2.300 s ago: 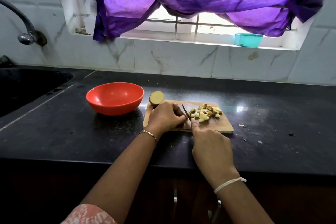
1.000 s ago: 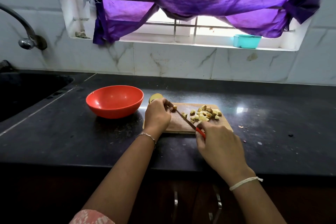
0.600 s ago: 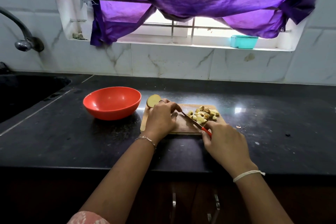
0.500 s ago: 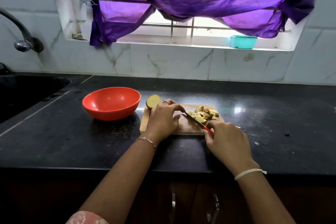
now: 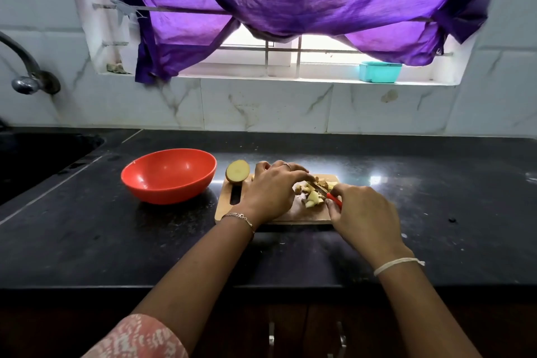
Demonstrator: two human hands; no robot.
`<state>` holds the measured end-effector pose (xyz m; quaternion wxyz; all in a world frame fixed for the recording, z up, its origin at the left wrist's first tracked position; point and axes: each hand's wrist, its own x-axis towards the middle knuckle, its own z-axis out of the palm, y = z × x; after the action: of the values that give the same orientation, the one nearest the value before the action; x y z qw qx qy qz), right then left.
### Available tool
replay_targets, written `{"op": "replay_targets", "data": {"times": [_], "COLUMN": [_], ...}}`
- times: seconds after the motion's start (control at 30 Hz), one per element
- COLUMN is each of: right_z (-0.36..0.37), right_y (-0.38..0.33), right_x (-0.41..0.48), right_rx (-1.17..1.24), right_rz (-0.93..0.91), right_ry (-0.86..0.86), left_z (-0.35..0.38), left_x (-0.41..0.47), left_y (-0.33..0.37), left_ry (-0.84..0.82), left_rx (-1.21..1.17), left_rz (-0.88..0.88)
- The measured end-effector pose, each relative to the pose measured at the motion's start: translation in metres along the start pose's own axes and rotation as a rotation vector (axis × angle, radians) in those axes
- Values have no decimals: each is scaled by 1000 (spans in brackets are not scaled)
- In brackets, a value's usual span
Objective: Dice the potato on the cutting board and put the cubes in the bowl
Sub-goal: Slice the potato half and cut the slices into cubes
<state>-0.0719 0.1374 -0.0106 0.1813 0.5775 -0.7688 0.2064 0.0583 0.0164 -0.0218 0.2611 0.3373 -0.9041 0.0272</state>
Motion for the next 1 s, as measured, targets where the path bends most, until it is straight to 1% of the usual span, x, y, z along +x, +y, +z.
{"op": "replay_targets", "data": {"times": [0.27, 0.47, 0.57, 0.67, 0.73, 0.8, 0.87, 0.93, 1.0], "right_z": [-6, -12, -16, -15, -13, -9, -2, 5, 8], "right_y": [5, 9, 7, 4, 1, -6, -15, -23, -31], "right_x": [3, 0, -2, -3, -5, -7, -9, -14, -19], "right_rx": [-14, -39, -30, 39, 158, 261, 307, 342, 371], "right_rz": [-24, 6, 6, 24, 37, 41, 52, 60, 67], "right_ry": [19, 28, 32, 29, 0, -47, -92, -101, -104], "left_z": [0, -3, -5, -12, -17, -20, -22, -21, -19], "left_x": [27, 31, 28, 23, 17, 9, 1, -5, -7], "left_y": [1, -11, -20, -35, -45, -55, -61, -63, -60], "left_ry": [-113, -22, 76, 213, 238, 215, 179, 118, 16], "left_rx": [55, -41, -133, -319, -369, -383, -372, -375, -314], "left_rz": [38, -47, -147, -354, -485, -566, -599, -577, -509]}}
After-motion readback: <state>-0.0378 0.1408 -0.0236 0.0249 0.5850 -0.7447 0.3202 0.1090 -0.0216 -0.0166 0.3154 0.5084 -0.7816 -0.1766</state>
